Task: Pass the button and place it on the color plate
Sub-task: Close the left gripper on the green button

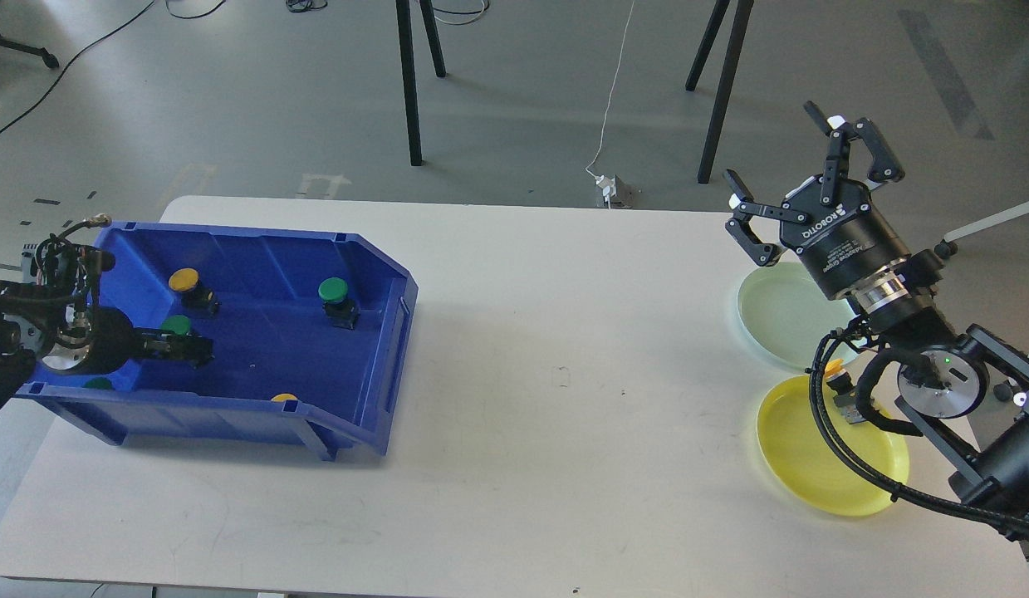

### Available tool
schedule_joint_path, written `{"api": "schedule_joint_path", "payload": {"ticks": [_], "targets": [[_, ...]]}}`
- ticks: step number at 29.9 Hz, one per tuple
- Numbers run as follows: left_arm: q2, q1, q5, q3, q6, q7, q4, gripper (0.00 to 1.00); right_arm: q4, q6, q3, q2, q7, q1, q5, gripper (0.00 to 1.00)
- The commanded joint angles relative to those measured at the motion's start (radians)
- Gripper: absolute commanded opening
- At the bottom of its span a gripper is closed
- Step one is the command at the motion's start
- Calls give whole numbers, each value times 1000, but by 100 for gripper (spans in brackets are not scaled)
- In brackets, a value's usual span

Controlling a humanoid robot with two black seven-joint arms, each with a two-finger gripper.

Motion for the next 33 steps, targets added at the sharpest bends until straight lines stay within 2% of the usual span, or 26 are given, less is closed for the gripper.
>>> {"api": "schedule_joint_path", "payload": {"ticks": [1, 11, 14, 18, 23, 26, 30, 33], "targets": [[-9, -8, 0, -1, 0, 0, 4, 85, 0, 2, 4, 0, 0, -6, 0, 99], [-24, -28, -1, -1, 0, 0, 26, 84, 6, 3, 15, 0, 0, -16, 0, 99], [-27, -28, -1, 0, 0, 0, 35, 79, 6, 5, 15, 0, 0, -20, 0, 99], [-27, -28, 2, 0, 0, 0, 38, 66, 6, 5, 15, 0, 0, -20, 0, 99], [-27, -30, 0, 0, 0, 0, 38, 62, 6, 5, 13, 0, 0, -20, 0, 99], [-29, -31, -1, 0, 0, 0, 38, 50, 6, 5, 13, 0, -2, -20, 0, 99], [-27, -35, -18, 0, 0, 0, 38, 41, 6, 5, 13, 0, -2, -22, 0, 99], [-27, -35, -21, 0, 0, 0, 38, 22, 6, 5, 15, 0, -2, -25, 0, 99]]}}
